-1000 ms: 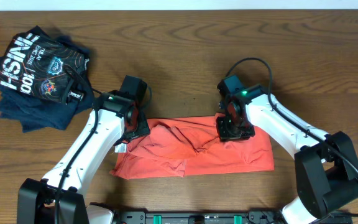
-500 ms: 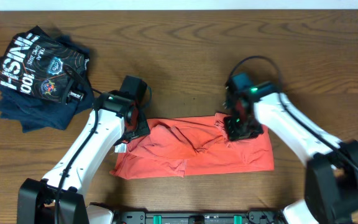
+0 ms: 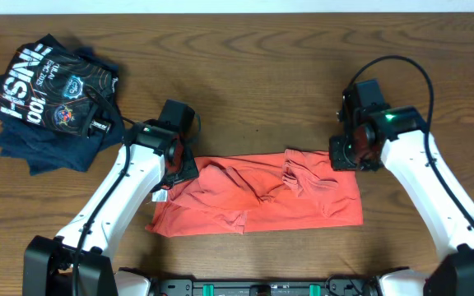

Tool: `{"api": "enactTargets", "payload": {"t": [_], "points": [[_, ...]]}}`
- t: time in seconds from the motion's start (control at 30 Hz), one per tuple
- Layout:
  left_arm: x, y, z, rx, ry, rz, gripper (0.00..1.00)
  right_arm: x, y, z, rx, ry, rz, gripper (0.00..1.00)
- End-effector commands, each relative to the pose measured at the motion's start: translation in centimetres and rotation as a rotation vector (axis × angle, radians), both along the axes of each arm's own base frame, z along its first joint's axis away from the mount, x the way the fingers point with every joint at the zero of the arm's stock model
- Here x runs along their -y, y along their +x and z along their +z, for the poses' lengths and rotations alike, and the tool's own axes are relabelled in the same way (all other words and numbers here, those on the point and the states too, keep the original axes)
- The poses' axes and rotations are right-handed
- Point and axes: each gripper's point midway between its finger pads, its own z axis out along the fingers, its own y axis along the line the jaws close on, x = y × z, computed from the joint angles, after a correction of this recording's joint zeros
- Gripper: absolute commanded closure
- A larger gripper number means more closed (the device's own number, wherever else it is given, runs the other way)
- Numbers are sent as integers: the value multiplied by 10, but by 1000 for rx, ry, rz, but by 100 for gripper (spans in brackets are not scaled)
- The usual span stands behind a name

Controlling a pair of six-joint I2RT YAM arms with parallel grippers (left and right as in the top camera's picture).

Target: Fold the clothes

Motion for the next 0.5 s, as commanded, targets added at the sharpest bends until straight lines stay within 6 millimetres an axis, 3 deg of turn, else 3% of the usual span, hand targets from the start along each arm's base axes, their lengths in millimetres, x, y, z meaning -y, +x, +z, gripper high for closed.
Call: {"api": "enactTargets", "payload": {"t": [0.0, 0.17, 0.27, 0.47], "points": [[-3, -3, 0, -7, 8, -9, 37, 15, -12, -28, -74, -74, -71, 63], [-3, -3, 0, -7, 8, -8, 37, 1, -30, -56, -169, -16, -51, 65], [-3, -3, 0, -7, 8, -9, 37, -19, -39, -67, -199, 56, 12, 65], [-3, -3, 0, -8, 9, -8, 37, -97, -61, -60, -231, 401, 303, 63]]}}
